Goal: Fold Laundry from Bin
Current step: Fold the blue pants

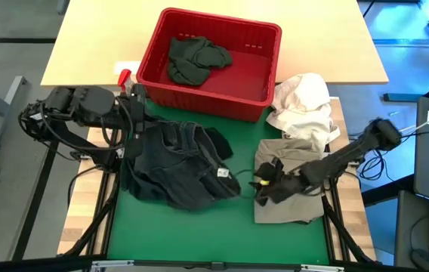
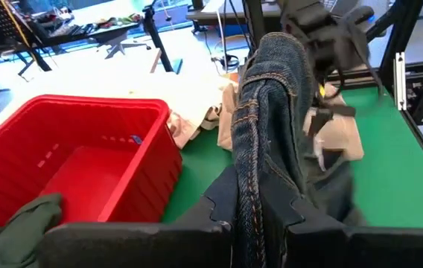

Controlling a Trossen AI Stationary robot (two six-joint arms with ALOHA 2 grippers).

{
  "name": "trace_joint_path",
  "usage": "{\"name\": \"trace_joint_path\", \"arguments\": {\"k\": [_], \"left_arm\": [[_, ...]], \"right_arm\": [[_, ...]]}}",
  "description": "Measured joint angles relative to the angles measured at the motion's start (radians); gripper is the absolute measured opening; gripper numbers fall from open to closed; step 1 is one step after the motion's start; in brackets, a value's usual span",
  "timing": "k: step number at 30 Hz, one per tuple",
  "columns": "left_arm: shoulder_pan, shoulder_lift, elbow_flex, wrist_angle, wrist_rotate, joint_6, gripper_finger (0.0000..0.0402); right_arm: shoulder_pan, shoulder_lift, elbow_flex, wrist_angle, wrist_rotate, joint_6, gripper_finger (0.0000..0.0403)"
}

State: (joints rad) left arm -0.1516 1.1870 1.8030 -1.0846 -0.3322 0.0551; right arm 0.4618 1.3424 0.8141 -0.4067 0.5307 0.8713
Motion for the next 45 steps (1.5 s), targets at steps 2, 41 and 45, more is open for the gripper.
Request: {"name": "trace_joint_path", "arguments": {"k": [2,41,45], "left_arm": [[0.0,0.001,0.0,0.0,-0.001,0.0,0.0018],[0.0,0.002,0.0,-0.004,0.004,0.007,0.0018],[0.0,0.002,0.0,-0.004,0.005,0.008,0.0018]], "right_arm": [[-0.006,-0.065,-0.104,0.201,-0.011,-0.052,0.0183],[-0.215,0.202,-0.247,0.978,-0.052,-0.291,0.0357],[-0.246,0.201,-0.245,1.067,-0.053,-0.359,0.034]]}}
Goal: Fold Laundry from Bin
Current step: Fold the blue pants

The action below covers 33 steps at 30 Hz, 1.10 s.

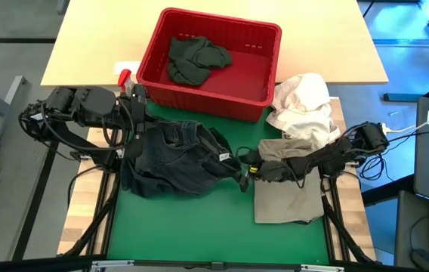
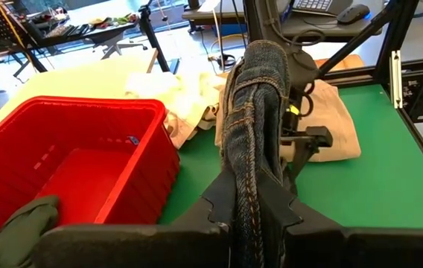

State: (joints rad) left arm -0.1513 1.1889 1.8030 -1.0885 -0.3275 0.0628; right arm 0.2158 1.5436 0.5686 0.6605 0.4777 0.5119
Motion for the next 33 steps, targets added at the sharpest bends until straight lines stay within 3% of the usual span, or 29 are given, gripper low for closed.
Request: {"name": "trace_joint_path", "arguments": {"k": [5,14,18,21,26,30,33], "left_arm": [[0.0,0.0,0.0,0.0,0.0,0.001,0.0018],[0.0,0.0,0.0,0.001,-0.003,0.019,0.0018],[0.0,0.0,0.0,0.025,-0.006,0.021,0.0018],[0.0,0.0,0.0,0.064,-0.007,0.029,0.0018],[0.0,0.0,0.0,0.187,-0.008,0.112,0.0018],[0.0,0.0,0.0,0.365,-0.05,0.233,0.0018],[0.0,0.0,0.0,0.52,-0.118,0.351,0.0018]], "right_arm": [[-0.022,0.0,0.026,-0.004,-0.054,-0.026,0.0277],[-0.013,-0.014,0.028,-0.064,-0.102,-0.138,0.0021],[-0.012,-0.126,0.096,-0.177,-0.116,-0.242,0.0033],[-0.013,-0.252,0.243,-0.457,-0.083,-0.364,0.0036],[-0.013,-0.37,0.626,-0.948,0.002,-0.579,0.001],[-0.013,-0.378,0.972,-1.18,0.096,-0.688,0.0024],[-0.014,-0.355,1.195,-1.256,0.145,-0.77,0.0024]]}}
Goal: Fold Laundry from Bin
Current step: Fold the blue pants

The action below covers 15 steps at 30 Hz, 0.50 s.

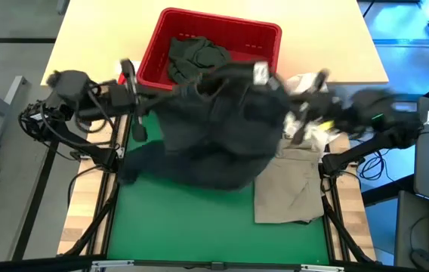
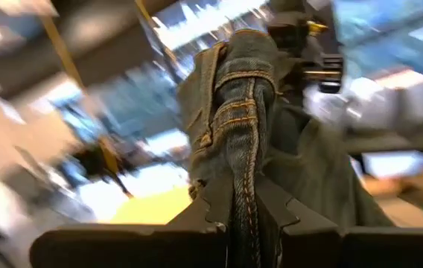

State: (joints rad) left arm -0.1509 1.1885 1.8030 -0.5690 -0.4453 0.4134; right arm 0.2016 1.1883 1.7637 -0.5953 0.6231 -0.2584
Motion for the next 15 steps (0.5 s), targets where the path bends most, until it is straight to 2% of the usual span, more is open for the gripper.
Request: {"name": "trace_joint_path", "arguments": {"k": [4,9,13,15], "left_arm": [[0.0,0.001,0.0,0.259,-0.074,0.188,0.0018],[0.015,0.011,0.0,0.593,-0.087,0.37,0.0018],[0.044,0.014,0.006,0.72,-0.099,0.47,0.0018],[0.061,0.016,0.036,0.709,-0.16,0.495,0.0018]], "right_arm": [[-0.002,0.033,0.227,-0.017,0.016,-0.12,0.0013],[-0.002,0.085,0.442,0.005,0.02,-0.237,0.0021],[-0.002,0.143,0.561,0.011,0.033,-0.364,0.0025],[-0.002,0.165,0.591,0.03,0.068,-0.434,0.0019]]}}
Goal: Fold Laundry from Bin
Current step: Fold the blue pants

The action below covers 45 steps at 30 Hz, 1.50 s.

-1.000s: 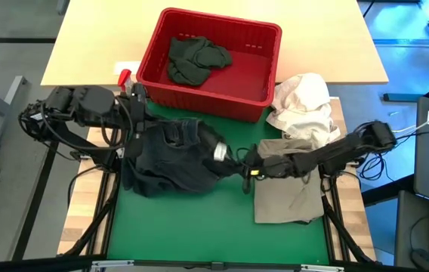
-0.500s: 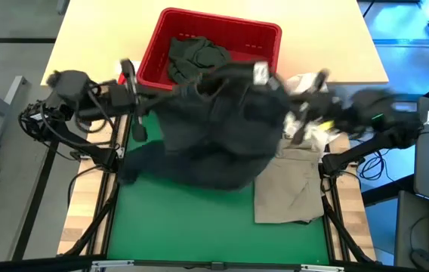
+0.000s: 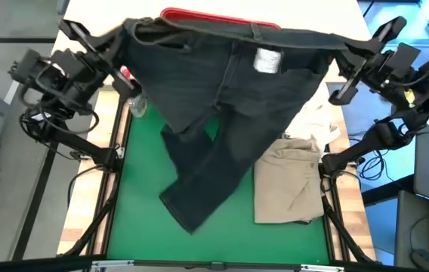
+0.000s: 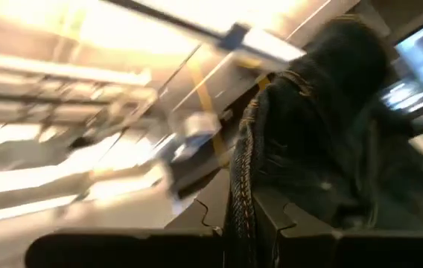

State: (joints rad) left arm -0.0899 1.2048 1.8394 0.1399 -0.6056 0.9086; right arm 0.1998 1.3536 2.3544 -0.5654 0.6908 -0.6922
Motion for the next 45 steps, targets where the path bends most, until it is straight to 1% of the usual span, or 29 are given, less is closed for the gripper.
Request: {"name": "trace_joint_path", "arguments": {"k": [2,5,6,9,11,13,15,16,19,21,23,28,31,33,35,37,39,42,45], "left_arm": [[0.021,0.01,0.03,-0.029,-0.078,0.001,0.0018],[0.049,0.012,0.048,-0.124,-0.165,-0.009,0.0018],[0.052,0.012,0.048,-0.151,-0.182,-0.009,0.0018],[0.054,0.012,0.048,-0.226,-0.269,-0.044,0.0018],[0.051,0.011,0.046,-0.31,-0.331,-0.113,0.0018],[0.05,0.011,0.046,-0.427,-0.363,-0.225,0.0018],[0.05,0.011,0.046,-0.578,-0.355,-0.378,0.0018],[0.047,0.011,0.046,-0.653,-0.335,-0.464,0.0018],[0.033,0.014,0.046,-0.877,-0.23,-0.724,0.0018],[0.029,0.027,0.046,-0.997,-0.153,-0.865,0.0018],[0.019,0.049,0.045,-1.098,-0.101,-0.965,0.0018],[-0.015,0.115,0.044,-1.278,-0.032,-1.122,0.0018],[-0.048,0.144,0.02,-1.335,-0.034,-1.178,0.0018],[-0.068,0.145,-0.027,-1.34,-0.042,-1.207,0.0018],[-0.08,0.136,-0.086,-1.341,-0.082,-1.246,0.0018],[-0.091,0.115,-0.162,-1.342,-0.157,-1.29,0.0018],[-0.103,0.09,-0.237,-1.325,-0.229,-1.339,0.0018],[-0.117,0.058,-0.345,-1.276,-0.283,-1.415,0.0018],[-0.134,0.049,-0.441,-1.167,-0.294,-1.467,0.0018]], "right_arm": [[-0.019,-0.002,-0.026,0.054,0.041,-0.066,0.0014],[-0.071,0.006,-0.03,0.003,0.052,-0.065,0.0013],[-0.087,0.007,-0.029,-0.022,0.054,-0.041,0.0015],[-0.134,0.018,-0.027,-0.171,0.054,0.072,0.0018],[-0.17,0.03,-0.026,-0.288,0.044,0.168,0.0017],[-0.205,0.05,-0.026,-0.404,0.014,0.288,0.0014],[-0.238,0.066,-0.026,-0.519,-0.054,0.435,0.0014],[-0.257,0.076,-0.026,-0.57,-0.102,0.51,0.0014],[-0.308,0.11,-0.027,-0.681,-0.261,0.689,0.0021],[-0.319,0.135,-0.053,-0.701,-0.356,0.766,0.0022],[-0.32,0.158,-0.098,-0.698,-0.44,0.819,0.002],[-0.318,0.182,-0.271,-0.589,-0.673,0.884,0.0017],[-0.318,0.175,-0.405,-0.491,-0.745,0.929,0.0019],[-0.319,0.169,-0.497,-0.447,-0.781,0.955,0.0019],[-0.327,0.156,-0.59,-0.404,-0.788,0.974,0.0017],[-0.336,0.136,-0.686,-0.353,-0.796,0.988,0.0017],[-0.353,0.109,-0.791,-0.264,-0.807,1.018,0.0017],[-0.372,0.072,-0.972,-0.068,-0.86,1.09,0.0019],[-0.371,0.056,-1.147,0.186,-0.906,1.179,0.0019]]}}
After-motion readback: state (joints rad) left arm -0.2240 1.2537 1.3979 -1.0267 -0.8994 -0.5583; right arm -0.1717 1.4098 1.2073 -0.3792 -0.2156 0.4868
